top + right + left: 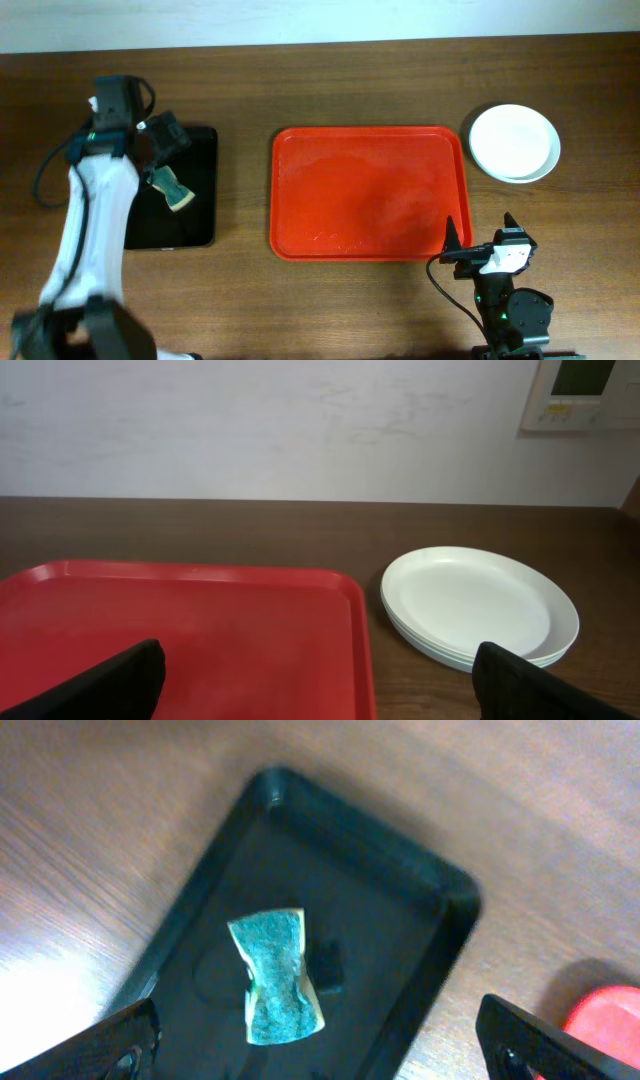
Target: Clean dirty plates on tray and stack at the side
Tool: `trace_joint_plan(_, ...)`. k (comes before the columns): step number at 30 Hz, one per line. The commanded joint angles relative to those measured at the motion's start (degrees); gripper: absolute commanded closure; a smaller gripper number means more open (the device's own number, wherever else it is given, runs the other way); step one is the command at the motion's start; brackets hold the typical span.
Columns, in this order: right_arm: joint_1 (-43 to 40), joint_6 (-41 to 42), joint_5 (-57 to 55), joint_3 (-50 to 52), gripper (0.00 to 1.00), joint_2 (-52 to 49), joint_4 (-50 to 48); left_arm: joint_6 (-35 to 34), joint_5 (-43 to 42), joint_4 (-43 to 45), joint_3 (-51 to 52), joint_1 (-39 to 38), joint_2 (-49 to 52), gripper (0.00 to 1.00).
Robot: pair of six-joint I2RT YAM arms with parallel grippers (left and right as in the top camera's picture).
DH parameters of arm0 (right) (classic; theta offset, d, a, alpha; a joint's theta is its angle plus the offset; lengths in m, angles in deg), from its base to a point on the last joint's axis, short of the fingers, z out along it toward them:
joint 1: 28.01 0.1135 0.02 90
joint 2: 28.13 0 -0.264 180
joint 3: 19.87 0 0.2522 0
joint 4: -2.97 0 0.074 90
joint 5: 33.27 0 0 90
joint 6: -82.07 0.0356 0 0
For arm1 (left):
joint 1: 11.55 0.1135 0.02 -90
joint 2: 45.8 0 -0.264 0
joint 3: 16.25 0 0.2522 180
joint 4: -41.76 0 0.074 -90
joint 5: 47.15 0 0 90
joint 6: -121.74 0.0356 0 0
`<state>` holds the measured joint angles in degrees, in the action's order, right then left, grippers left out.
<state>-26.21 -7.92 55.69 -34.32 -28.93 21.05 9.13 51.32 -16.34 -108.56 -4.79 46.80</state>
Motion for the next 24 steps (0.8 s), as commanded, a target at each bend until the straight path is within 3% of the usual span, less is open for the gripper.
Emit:
trace_joint_plan(1, -0.4, 0.4, 0.3, 0.4, 0.02, 0.6, 0.4, 8.3, 0.0, 4.3, 8.7, -0.2, -10.1, 0.01)
trace_joint_plan(7, -0.4, 0.4, 0.3, 0.4, 0.01, 0.6, 0.4, 18.3, -5.6, 15.7, 27.6, -0.3, -25.9, 0.01)
trace_joint_plan(11, -0.4, 0.4, 0.3, 0.4, 0.01, 0.6, 0.4, 30.1, -17.2, 22.5, 41.0, -1.0, -39.6, 0.01)
trace_joint_plan(20, -0.4, 0.4, 0.3, 0.4, 0.02, 0.6, 0.4, 30.1, -16.9, 22.9, 59.1, -3.6, -69.3, 0.01)
trace_joint_plan(24, -0.4, 0.4, 0.3, 0.4, 0.02, 0.6, 0.4, 30.1, -16.0, 24.5, 63.1, -3.6, -75.1, 0.01)
